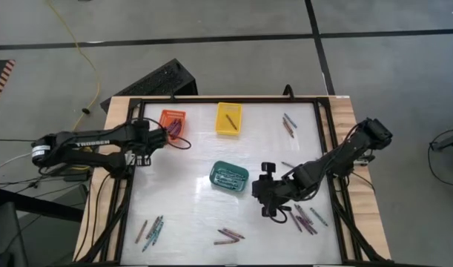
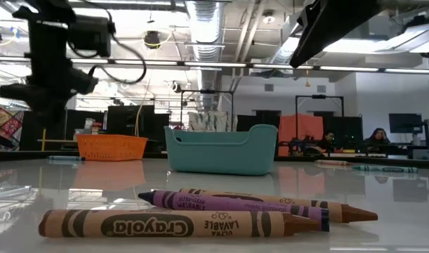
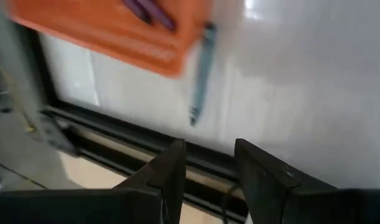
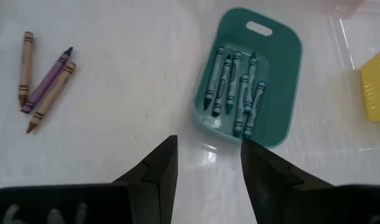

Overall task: Sort crayons
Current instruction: Put the blue crayon into the blue bin

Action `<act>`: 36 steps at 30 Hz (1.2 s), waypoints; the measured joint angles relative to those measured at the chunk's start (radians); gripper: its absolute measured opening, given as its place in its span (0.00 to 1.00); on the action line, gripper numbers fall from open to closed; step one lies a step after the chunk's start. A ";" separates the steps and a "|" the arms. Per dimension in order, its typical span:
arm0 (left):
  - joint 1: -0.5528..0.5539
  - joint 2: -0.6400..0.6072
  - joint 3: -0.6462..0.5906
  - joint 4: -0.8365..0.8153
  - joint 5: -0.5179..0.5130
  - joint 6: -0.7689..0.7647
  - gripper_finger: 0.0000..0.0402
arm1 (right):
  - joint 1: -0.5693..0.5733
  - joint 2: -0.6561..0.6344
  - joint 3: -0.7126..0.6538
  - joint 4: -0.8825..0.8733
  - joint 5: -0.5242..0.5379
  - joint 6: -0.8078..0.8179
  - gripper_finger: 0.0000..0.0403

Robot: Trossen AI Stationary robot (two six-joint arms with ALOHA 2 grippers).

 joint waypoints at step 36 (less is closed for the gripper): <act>0.419 0.323 -0.038 0.329 0.240 0.388 0.32 | -0.004 0.000 0.000 -0.001 -0.011 -0.034 0.42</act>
